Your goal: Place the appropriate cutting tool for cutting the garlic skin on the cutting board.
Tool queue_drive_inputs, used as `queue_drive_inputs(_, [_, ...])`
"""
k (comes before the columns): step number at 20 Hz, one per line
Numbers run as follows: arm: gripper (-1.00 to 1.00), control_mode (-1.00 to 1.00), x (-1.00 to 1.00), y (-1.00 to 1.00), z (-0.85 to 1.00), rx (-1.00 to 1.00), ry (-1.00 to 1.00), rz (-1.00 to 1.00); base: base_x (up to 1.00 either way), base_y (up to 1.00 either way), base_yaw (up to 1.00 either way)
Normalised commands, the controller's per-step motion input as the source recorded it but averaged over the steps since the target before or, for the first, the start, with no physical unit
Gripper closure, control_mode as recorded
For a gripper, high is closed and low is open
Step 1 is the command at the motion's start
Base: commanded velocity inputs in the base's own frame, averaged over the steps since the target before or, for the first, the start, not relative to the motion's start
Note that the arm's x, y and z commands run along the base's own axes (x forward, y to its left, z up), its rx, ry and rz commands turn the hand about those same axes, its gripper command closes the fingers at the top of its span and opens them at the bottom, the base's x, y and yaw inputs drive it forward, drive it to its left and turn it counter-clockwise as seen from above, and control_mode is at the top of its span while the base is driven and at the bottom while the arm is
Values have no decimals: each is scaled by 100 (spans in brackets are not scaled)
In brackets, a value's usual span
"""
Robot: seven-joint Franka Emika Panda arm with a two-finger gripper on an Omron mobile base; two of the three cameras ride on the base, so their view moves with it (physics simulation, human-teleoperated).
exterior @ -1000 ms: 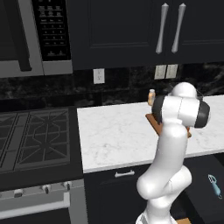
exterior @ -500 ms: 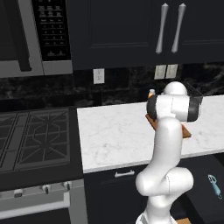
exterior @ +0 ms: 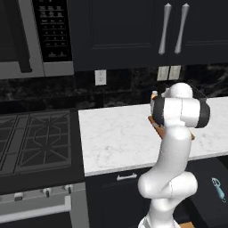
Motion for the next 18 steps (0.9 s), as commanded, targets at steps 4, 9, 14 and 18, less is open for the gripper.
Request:
queue_drive_inputs(4, [-100,-100,-17,33,62,-3,-30,0,0,0,0])
queue_drive_inputs(9, [-100,-100,-9,16,19,-10,-32,3,0,0,0])
queue_drive_inputs(14, [-100,-100,-46,31,60,-5,-15,3,0,0,0])
queue_drive_inputs(18, [-100,-100,-63,34,100,-4,-2,1,0,0,0])
